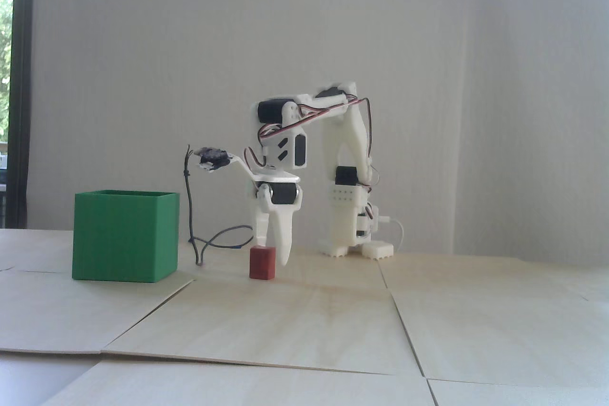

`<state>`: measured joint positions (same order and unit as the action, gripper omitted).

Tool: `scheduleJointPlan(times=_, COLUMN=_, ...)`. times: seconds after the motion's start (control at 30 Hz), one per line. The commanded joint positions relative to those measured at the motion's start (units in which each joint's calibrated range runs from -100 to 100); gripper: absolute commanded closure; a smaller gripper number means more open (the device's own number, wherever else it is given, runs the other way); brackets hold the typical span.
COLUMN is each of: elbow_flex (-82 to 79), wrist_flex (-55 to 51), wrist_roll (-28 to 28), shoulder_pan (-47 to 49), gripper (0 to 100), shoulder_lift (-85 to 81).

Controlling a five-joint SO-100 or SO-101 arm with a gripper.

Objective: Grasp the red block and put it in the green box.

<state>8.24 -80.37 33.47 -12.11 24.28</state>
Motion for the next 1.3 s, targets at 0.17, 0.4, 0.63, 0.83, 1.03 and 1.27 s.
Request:
scheduleJointPlan(times=0.17, elbow_flex=-0.4, wrist_flex=0.0, wrist_roll=0.4, shoulder_pan=0.1, gripper=96, shoulder_lift=-5.7)
scheduleJointPlan(times=0.4, elbow_flex=-0.4, wrist_flex=0.1, wrist_roll=0.3, shoulder_pan=-0.2, gripper=98, shoulder_lift=-5.5)
scheduleJointPlan(times=0.63, elbow_flex=-0.4, wrist_flex=0.1, wrist_roll=0.4, shoulder_pan=-0.2, gripper=89, shoulder_lift=-5.5)
scheduleJointPlan(times=0.83, elbow_flex=-0.1, wrist_flex=0.0, wrist_roll=3.4, shoulder_pan=-0.6, gripper=65, shoulder_lift=-6.2)
scheduleJointPlan(times=1.03, elbow_flex=0.2, wrist_flex=0.3, wrist_roll=2.7, shoulder_pan=-5.9, gripper=62, shoulder_lift=-5.2)
scheduleJointPlan(times=1.27, elbow_flex=-0.4, wrist_flex=8.2, wrist_roll=-0.7, shoulder_pan=-9.0, gripper=62, shoulder_lift=-5.2)
